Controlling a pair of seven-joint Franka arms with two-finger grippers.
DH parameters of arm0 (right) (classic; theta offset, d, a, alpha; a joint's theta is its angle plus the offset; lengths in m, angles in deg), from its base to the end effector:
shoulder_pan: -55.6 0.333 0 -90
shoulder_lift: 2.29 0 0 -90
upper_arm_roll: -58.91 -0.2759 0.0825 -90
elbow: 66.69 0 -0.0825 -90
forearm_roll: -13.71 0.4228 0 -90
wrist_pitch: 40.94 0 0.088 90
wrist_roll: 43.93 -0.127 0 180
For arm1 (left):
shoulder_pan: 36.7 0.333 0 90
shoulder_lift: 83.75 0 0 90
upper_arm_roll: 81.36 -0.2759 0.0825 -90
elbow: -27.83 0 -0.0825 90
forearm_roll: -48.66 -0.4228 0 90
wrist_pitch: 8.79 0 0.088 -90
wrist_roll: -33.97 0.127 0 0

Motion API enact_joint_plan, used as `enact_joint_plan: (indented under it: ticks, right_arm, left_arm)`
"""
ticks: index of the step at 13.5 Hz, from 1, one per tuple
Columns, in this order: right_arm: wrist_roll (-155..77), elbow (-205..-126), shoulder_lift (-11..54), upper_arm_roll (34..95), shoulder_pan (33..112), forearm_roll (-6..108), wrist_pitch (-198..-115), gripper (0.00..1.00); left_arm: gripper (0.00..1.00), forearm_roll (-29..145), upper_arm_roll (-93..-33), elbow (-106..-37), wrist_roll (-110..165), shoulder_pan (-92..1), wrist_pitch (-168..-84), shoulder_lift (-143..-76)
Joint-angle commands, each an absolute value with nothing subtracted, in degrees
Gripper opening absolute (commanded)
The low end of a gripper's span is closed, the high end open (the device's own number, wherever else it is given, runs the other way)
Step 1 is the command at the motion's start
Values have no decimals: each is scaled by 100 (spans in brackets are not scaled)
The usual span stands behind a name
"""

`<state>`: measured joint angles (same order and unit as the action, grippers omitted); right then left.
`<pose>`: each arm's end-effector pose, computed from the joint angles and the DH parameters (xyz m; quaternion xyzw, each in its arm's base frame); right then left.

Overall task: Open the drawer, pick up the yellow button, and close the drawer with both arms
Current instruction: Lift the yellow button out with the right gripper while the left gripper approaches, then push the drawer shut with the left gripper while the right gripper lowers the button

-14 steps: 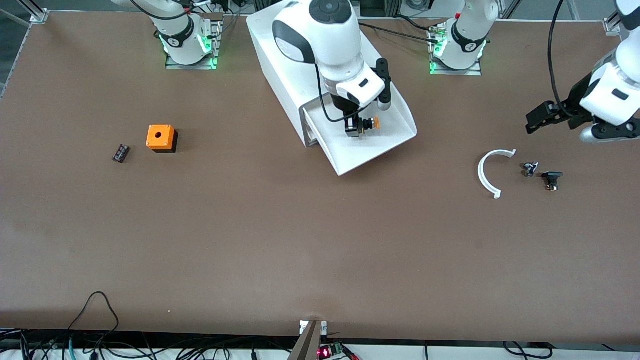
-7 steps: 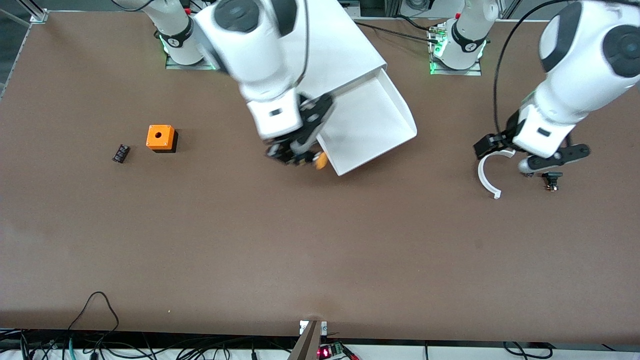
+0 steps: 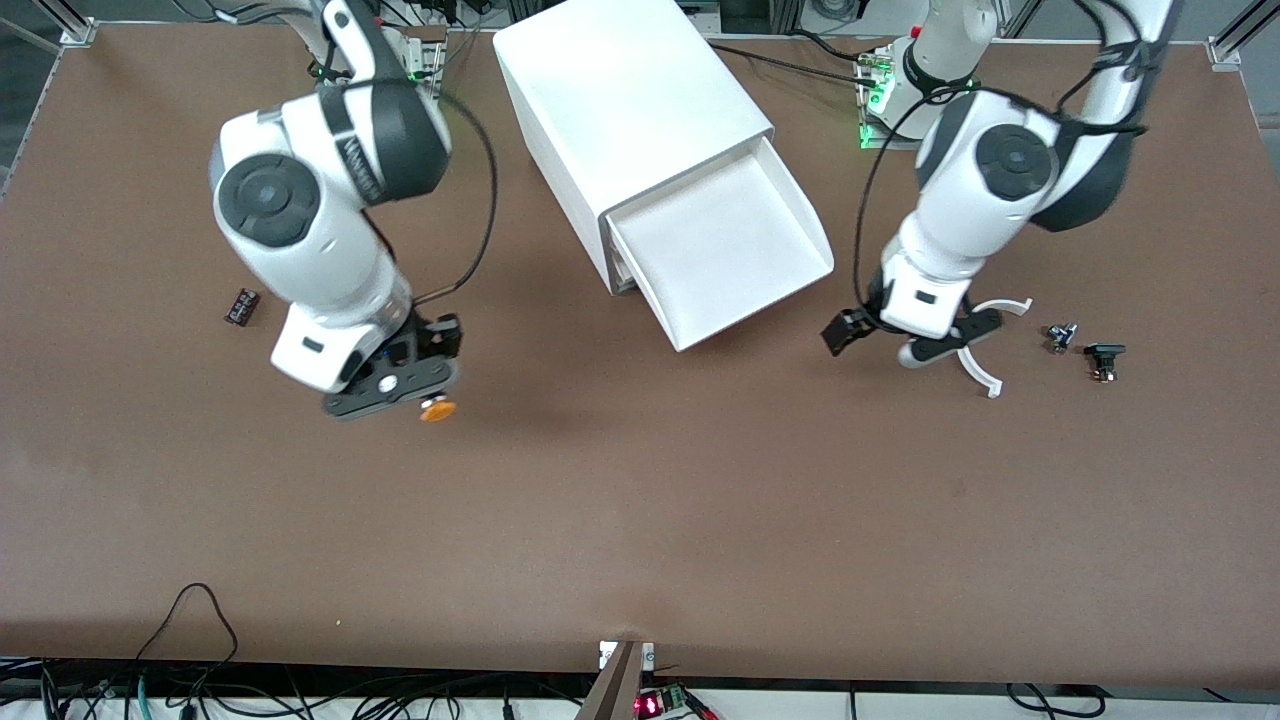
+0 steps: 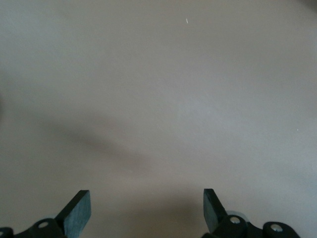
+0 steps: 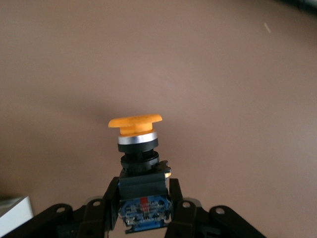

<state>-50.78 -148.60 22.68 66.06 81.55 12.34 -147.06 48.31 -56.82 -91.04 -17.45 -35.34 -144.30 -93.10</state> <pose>0.6656 0.2353 0.3785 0.9929 0.1130 0.0035 0.0379 0.5641 -0.2412 0.2892 0.9662 0.2460 0.0375 0.0678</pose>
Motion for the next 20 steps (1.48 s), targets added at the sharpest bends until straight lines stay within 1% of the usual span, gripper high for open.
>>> enact_joint_plan:
  ticks: [1,3,5,6,8,10,11,14,15,16,17,18,20]
  right_arm:
    - [-5264,-15649,1899,6726,7497,1327,-14834,24]
    - [-4634,-16254,1557,6726,7108,1336,-14982,24]
    - [-4463,-17122,1284,6813,7011,1319,-15551,24]
    - [-4455,-17693,1178,6848,7002,1293,-16042,24]
    - [-4219,-18626,1107,6928,6940,1266,-17105,24]
    - [-3754,-19313,1107,7111,6923,1240,-18108,24]
    - [-3516,-19490,1107,7217,6914,1240,-18356,24]
    - [-2893,-19597,1142,7499,6774,1240,-18437,23]
    - [-2742,-19658,1168,7499,6704,1240,-18568,22]
    - [-2732,-19746,1203,7499,6694,1240,-18761,22]
    - [-2732,-19808,1265,7499,6694,1240,-18963,22]
    - [-2741,-19947,1378,7499,6694,1240,-19391,23]
    - [-2749,-19984,1502,7499,6694,1283,-19571,24]
  left_arm:
    - [100,4734,-5605,-9389,-2235,-3652,-14748,-9333]
    - [100,4734,-5316,-9495,-2629,-3653,-14731,-9307]
    - [100,4734,-4904,-9644,-3026,-3644,-14713,-9219]
    - [100,4734,-4632,-9723,-3088,-3644,-14713,-9158]
    - [100,4734,-4288,-9777,-3098,-3644,-14696,-9079]
    - [100,4734,-4225,-9882,-3080,-3644,-14538,-9034]
    - [100,4734,-4199,-9891,-3071,-3644,-14441,-9034]
    - [100,4804,-3910,-9909,-3080,-3644,-14344,-8982]
    - [100,4900,-3604,-9917,-3089,-3635,-14335,-8973]
    - [100,4910,-3444,-9978,-3106,-3635,-14335,-8929]
    - [100,4910,-3390,-9988,-3107,-3644,-14335,-8920]
    - [100,4936,-3381,-9996,-3098,-3635,-14335,-8929]
    - [100,5242,-3381,-9997,-3089,-3635,-14326,-8920]
